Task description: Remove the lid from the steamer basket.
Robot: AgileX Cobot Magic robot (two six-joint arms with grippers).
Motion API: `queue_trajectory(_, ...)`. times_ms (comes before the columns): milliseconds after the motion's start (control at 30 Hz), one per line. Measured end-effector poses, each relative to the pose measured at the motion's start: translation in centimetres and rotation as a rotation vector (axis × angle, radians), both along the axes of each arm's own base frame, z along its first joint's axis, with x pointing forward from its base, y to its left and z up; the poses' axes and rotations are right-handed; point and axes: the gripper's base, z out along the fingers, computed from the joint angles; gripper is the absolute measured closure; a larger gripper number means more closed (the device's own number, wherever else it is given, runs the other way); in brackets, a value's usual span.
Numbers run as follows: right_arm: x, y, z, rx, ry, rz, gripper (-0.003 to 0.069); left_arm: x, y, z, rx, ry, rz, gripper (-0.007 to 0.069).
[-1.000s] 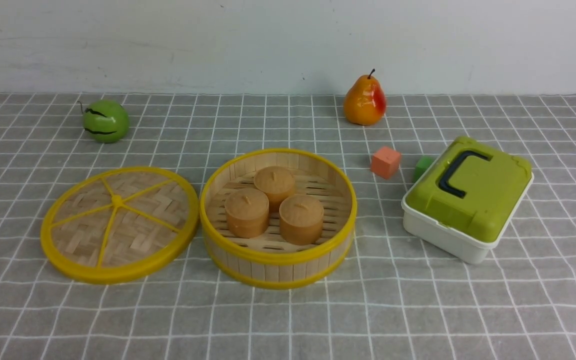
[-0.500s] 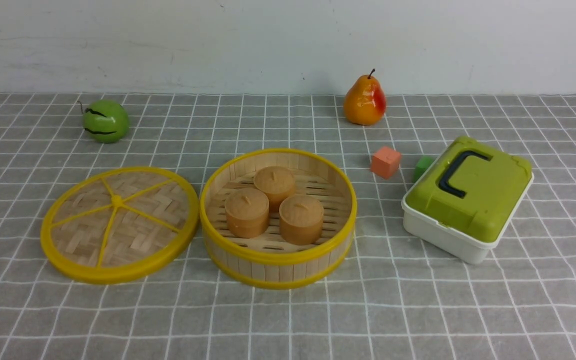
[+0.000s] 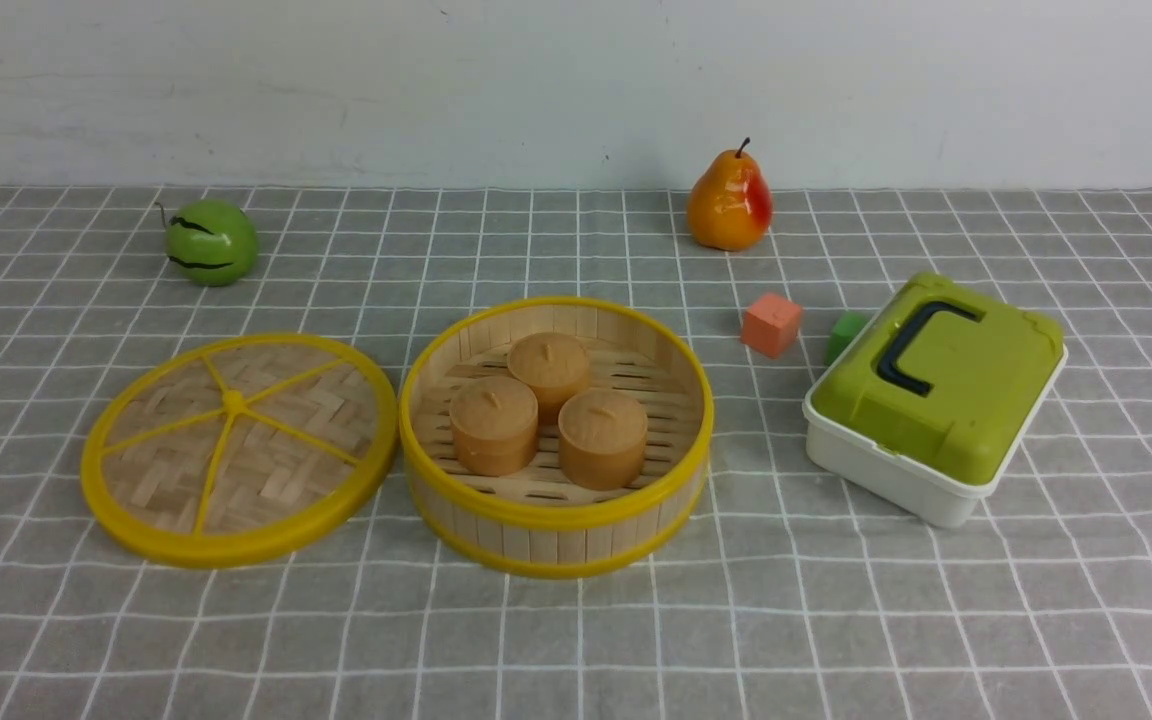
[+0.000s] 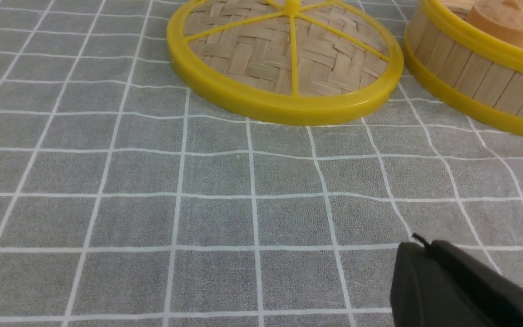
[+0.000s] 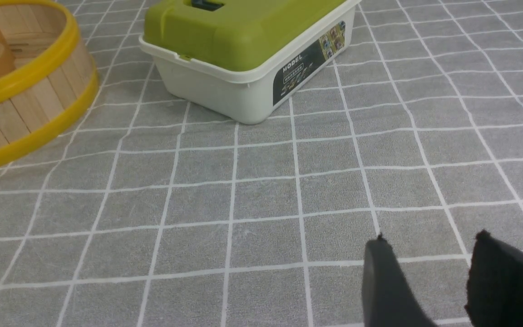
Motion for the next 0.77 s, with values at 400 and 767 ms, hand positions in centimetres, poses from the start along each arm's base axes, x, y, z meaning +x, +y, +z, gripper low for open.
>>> queue_trajectory(400, 0.00, 0.00, 0.00, 0.000, 0.000, 0.000, 0.0418, 0.00, 0.00, 0.00, 0.000, 0.000, 0.000, 0.0627)
queue_trajectory(767, 0.00, 0.00, 0.00, 0.000, 0.000, 0.000, 0.0418, 0.00, 0.00, 0.00, 0.000, 0.000, 0.000, 0.0620)
